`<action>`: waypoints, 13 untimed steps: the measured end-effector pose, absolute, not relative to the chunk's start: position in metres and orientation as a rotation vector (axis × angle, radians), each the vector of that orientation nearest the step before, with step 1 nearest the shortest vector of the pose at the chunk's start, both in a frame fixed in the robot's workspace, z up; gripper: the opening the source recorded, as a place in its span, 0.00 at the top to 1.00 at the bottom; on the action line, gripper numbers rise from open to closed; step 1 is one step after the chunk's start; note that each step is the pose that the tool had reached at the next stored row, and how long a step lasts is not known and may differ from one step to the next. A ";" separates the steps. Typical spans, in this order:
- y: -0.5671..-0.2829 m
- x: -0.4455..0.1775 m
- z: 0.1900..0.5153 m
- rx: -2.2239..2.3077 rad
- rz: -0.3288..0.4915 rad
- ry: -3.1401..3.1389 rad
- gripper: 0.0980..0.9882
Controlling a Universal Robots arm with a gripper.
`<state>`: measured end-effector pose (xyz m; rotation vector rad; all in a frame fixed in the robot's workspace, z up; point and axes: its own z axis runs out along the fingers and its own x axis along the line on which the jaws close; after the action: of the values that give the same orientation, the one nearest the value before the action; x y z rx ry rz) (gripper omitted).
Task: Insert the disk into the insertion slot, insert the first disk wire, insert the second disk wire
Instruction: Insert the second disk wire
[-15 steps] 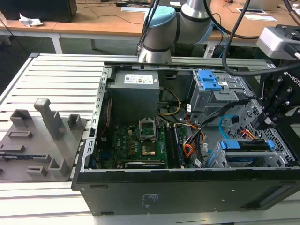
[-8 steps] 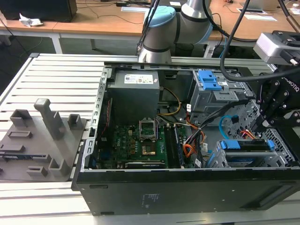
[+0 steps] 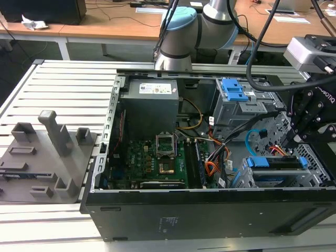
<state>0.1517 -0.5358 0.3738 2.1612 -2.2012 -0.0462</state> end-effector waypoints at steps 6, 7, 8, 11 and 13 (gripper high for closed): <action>-0.536 0.152 0.373 2.161 -0.046 -2.201 0.77; -0.535 0.152 0.373 2.161 -0.047 -2.201 0.77; -0.533 0.152 0.373 2.161 -0.046 -2.201 0.77; -0.520 0.152 0.373 2.161 -0.046 -2.201 0.77; -0.513 0.152 0.373 2.161 -0.046 -2.201 0.77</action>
<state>0.1517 -0.5126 0.3734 2.1611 -2.2011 -0.0459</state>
